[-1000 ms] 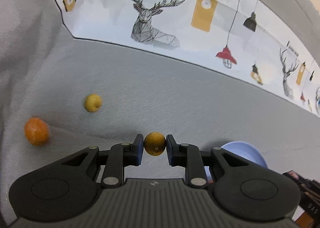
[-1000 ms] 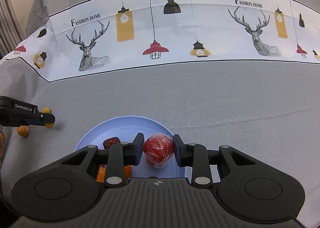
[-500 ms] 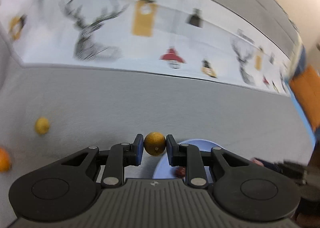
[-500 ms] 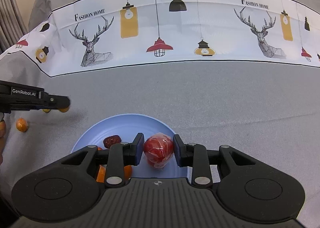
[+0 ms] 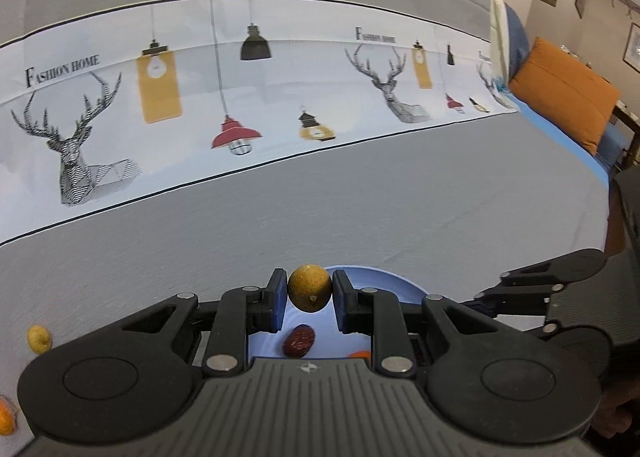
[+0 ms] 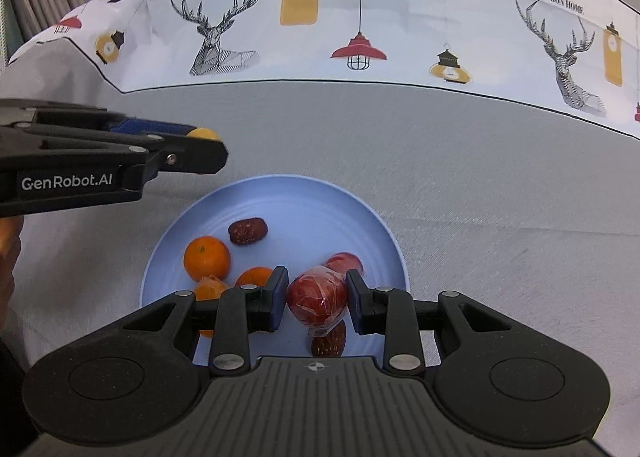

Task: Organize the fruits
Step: 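Carry the yellow fruit and red apple over the blue plate with both grippers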

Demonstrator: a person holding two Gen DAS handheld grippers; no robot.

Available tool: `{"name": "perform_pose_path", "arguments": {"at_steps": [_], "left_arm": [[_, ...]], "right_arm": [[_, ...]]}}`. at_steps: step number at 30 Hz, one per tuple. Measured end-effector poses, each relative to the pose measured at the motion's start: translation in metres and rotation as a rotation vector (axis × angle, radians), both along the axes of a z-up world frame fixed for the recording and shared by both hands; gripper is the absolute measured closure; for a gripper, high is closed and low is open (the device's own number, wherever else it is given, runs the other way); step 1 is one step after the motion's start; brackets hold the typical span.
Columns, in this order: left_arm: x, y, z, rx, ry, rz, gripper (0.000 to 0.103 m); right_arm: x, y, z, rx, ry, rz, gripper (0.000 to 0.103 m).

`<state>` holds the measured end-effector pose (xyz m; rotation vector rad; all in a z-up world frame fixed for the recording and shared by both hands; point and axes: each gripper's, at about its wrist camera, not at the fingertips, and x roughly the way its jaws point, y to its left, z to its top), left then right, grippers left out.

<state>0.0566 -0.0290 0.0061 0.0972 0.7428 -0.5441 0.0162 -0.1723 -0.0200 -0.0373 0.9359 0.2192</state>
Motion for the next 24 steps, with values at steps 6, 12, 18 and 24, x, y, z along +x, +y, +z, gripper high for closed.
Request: {"name": "perform_pose_path", "arguments": {"at_steps": [6, 12, 18, 24], "left_arm": [[-0.002, -0.005, -0.001, 0.007, 0.000, -0.032, 0.077], [-0.005, -0.010, -0.004, 0.026, -0.004, -0.057, 0.077], [-0.005, -0.011, -0.005, 0.028, -0.004, -0.067, 0.077], [-0.004, -0.012, -0.006, 0.031, -0.005, -0.074, 0.077]], "right_arm": [[0.000, 0.003, -0.002, -0.010, 0.007, 0.015, 0.070], [0.000, 0.003, -0.003, -0.013, 0.010, 0.020, 0.070], [0.000, 0.004, -0.003, -0.014, 0.010, 0.020, 0.070], [0.000, 0.004, -0.005, -0.016, 0.011, 0.022, 0.070]]}}
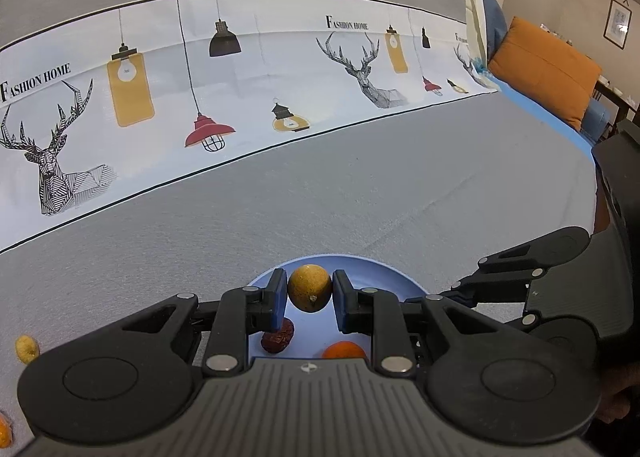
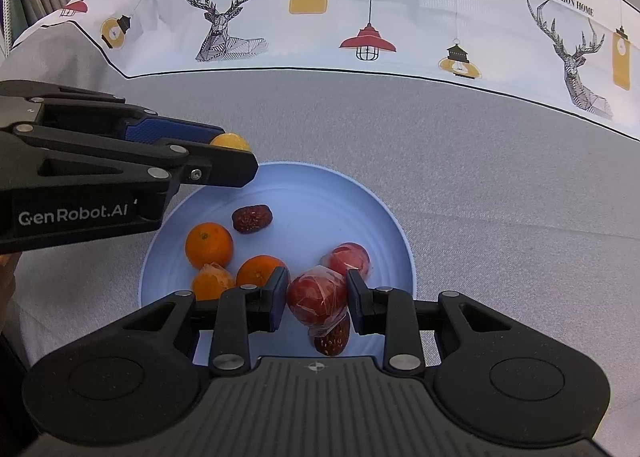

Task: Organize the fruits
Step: 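Carry the yellow fruit and red apple over the blue plate with both grippers, then open both grippers to drop the yellow fruit and red apple onto the plate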

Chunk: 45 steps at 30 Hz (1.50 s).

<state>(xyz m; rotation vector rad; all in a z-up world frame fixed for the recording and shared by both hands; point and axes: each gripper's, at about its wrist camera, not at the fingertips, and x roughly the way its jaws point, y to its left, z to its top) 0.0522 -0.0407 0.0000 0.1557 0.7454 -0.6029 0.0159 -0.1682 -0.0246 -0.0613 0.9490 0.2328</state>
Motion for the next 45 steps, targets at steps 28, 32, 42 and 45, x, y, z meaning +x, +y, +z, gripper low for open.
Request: {"name": "perform_pose_path", "arguments": {"at_steps": [28, 32, 42, 45], "left_arm": [[-0.0005, -0.0018, -0.0025, 0.000, -0.007, -0.012, 0.077], [-0.0015, -0.0024, -0.0020, 0.002, -0.011, -0.019, 0.077], [-0.0004, -0.0023, -0.0041, 0.004, 0.006, -0.027, 0.066], [0.0001, -0.0004, -0.0033, -0.008, 0.006, -0.015, 0.066]], "right_arm": [[0.0001, 0.0022, -0.0012, -0.003, 0.002, 0.003, 0.070], [0.0001, 0.0030, -0.0016, -0.004, 0.003, 0.006, 0.070], [0.0001, 0.0057, -0.0024, -0.030, -0.004, -0.011, 0.055], [0.0004, 0.0035, -0.0009, -0.026, -0.009, -0.025, 0.052]]}}
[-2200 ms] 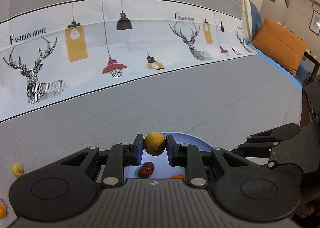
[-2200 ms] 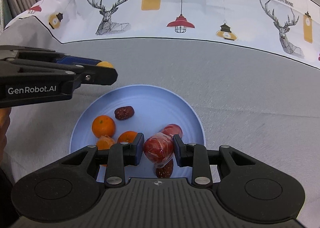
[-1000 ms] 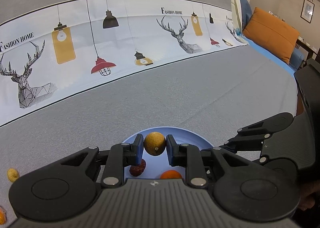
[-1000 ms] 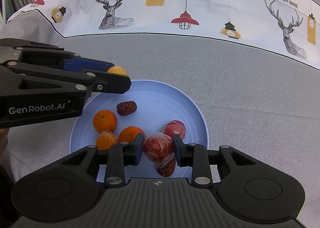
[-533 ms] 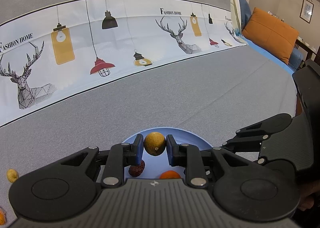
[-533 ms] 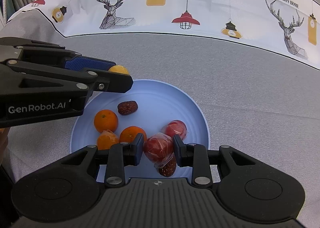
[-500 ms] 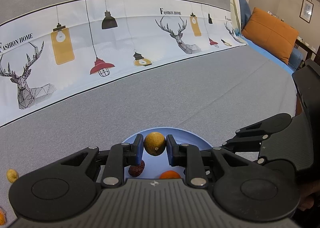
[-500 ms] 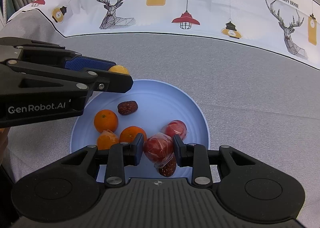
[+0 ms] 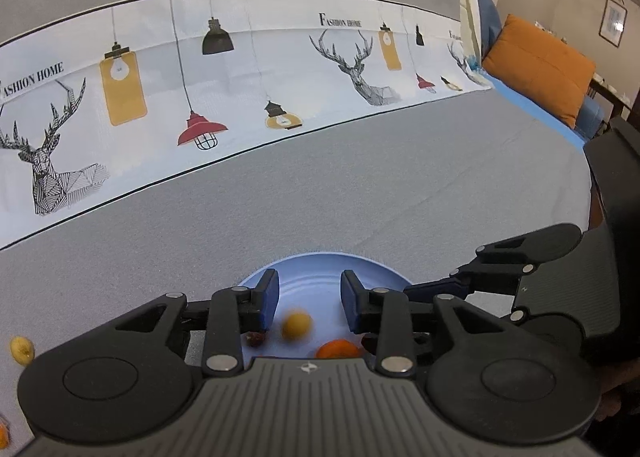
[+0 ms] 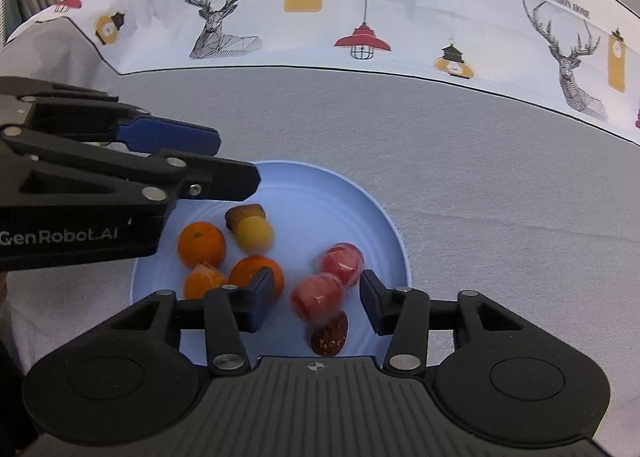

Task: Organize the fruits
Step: 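Open both grippers to drop the yellow fruit and red apple onto the plate, then move the left gripper to a wrapped orange while the right moves to a yellow fruit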

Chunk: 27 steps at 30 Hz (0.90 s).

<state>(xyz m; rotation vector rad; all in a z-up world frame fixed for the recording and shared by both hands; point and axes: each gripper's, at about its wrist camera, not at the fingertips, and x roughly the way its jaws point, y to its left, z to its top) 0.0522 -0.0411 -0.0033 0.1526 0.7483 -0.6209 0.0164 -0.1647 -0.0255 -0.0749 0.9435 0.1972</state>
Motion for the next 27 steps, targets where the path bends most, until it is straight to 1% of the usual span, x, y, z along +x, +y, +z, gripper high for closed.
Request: {"name": "perform_pose_path", "arguments": {"at_steps": [8, 17, 27], "left_arm": [[0.006, 0.007, -0.001, 0.010, 0.006, 0.054, 0.066], [0.006, 0.009, 0.000, 0.010, 0.005, 0.064, 0.066], [0.007, 0.012, 0.001, 0.016, 0.002, 0.088, 0.066]], "right_arm": [[0.003, 0.000, -0.001, -0.006, 0.003, -0.007, 0.051], [0.003, 0.002, -0.001, -0.008, 0.002, -0.008, 0.051], [0.006, -0.002, 0.004, -0.004, -0.029, -0.043, 0.051]]}}
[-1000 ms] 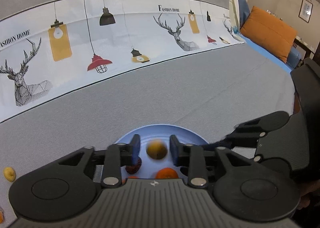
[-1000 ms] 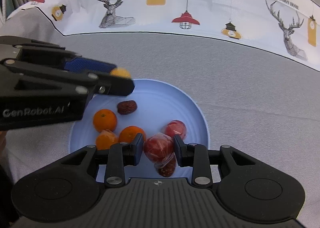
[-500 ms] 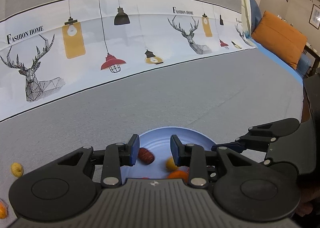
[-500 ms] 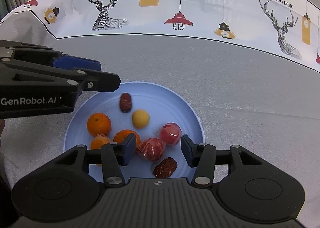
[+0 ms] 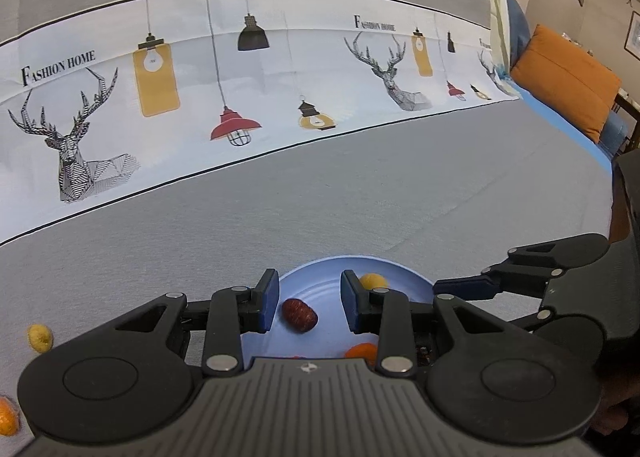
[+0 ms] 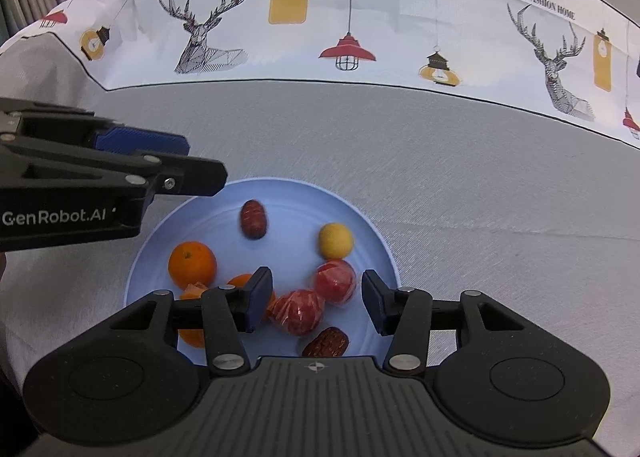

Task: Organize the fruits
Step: 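Move the left gripper to a wrapped orange while the right moves to a yellow fruit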

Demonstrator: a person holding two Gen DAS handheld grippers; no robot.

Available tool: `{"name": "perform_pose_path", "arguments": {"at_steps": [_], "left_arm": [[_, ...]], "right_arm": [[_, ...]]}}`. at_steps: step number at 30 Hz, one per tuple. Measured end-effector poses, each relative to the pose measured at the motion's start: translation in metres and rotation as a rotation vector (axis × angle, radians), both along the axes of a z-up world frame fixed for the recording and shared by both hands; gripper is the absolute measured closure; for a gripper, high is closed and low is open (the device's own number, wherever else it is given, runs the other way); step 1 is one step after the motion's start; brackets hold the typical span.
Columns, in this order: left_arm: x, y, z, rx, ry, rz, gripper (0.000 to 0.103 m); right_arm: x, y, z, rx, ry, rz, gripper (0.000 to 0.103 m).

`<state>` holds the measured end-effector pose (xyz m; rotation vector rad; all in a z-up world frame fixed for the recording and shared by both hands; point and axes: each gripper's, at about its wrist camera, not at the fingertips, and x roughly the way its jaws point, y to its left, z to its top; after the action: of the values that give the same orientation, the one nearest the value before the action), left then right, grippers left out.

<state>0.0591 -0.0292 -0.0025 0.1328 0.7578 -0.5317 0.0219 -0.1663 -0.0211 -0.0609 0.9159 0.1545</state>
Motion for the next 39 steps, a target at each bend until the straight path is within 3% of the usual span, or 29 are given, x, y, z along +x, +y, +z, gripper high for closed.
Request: {"name": "perform_pose_path", "arguments": {"at_steps": [9, 16, 18, 20, 22, 27, 32, 36, 39], "left_arm": [[0.006, 0.018, 0.004, 0.013, 0.008, 0.099, 0.066], [0.014, 0.058, 0.009, 0.029, 0.032, 0.247, 0.064], [0.017, 0.076, 0.008, 0.080, 0.041, 0.339, 0.051], [0.022, 0.095, 0.004, 0.178, 0.055, 0.464, 0.028], [0.026, 0.116, -0.001, 0.274, 0.081, 0.579, 0.023], [0.031, 0.165, -0.008, 0.319, 0.172, 0.747, 0.022], [0.032, 0.188, -0.016, 0.339, 0.236, 0.794, 0.022], [0.031, 0.202, -0.023, 0.312, 0.277, 0.823, 0.023], [0.027, 0.209, -0.033, 0.287, 0.318, 0.838, 0.035]], "right_arm": [[0.001, 0.005, 0.008, 0.030, -0.034, -0.029, 0.051], [0.002, 0.023, 0.011, 0.078, -0.055, -0.032, 0.051], [0.003, 0.030, 0.012, 0.098, -0.062, -0.029, 0.051], [0.004, 0.038, 0.012, 0.116, -0.065, -0.024, 0.051], [0.004, 0.047, 0.011, 0.132, -0.068, -0.015, 0.051], [0.004, 0.072, 0.008, 0.149, -0.078, 0.025, 0.051], [0.005, 0.090, 0.004, 0.157, -0.078, 0.056, 0.051], [0.006, 0.099, 0.003, 0.161, -0.088, 0.077, 0.051], [0.007, 0.104, 0.002, 0.167, -0.096, 0.087, 0.051]]}}
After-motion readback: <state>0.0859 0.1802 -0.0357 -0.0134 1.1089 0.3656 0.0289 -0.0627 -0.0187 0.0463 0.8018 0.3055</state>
